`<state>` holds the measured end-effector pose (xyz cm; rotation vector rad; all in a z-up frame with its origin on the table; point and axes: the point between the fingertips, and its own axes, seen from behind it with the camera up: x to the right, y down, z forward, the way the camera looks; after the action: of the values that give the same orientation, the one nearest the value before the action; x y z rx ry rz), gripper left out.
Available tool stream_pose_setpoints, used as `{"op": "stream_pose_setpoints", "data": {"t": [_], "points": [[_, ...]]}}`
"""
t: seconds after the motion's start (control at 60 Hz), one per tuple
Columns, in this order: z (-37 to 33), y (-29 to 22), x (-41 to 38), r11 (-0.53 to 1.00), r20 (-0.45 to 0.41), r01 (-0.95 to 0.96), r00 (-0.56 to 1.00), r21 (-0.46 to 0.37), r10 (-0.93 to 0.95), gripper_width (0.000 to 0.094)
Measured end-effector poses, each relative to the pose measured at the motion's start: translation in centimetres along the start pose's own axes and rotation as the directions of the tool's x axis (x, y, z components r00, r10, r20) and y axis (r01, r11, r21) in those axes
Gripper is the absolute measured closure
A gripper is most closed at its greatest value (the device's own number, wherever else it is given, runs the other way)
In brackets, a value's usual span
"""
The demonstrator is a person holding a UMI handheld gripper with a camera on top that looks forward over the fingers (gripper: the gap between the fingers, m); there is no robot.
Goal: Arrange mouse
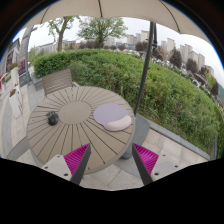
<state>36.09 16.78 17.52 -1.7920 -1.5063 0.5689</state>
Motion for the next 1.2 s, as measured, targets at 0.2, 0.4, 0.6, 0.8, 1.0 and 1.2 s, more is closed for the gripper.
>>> {"op": "stream_pose_setpoints", "data": {"t": [0.2, 0.4, 0.6, 0.8, 1.0, 1.2], "points": [[1.4, -0.1, -4.8, 1.0, 0.037, 0.008, 0.999, -0.009, -0.008, 0.0082], [2.6, -0.9, -13.4, 1.0, 0.073, 0.028, 0.997, 0.002, -0.028, 0.0081], [3.8, -2.8, -23.4, 1.0, 0.106, -0.01, 0.994, 0.012, 0.008, 0.0081], [5.8, -5.0, -32.2, 0.997, 0.112, -0.041, 0.993, 0.068, 0.033, 0.008], [10.8, -4.9, -36.3, 0.994, 0.077, -0.019, 0.997, 0.109, 0.01, 0.0082], [17.7, -3.5, -37.2, 0.994, 0.045, -0.02, 0.999, 0.105, 0.016, 0.0079]]}}
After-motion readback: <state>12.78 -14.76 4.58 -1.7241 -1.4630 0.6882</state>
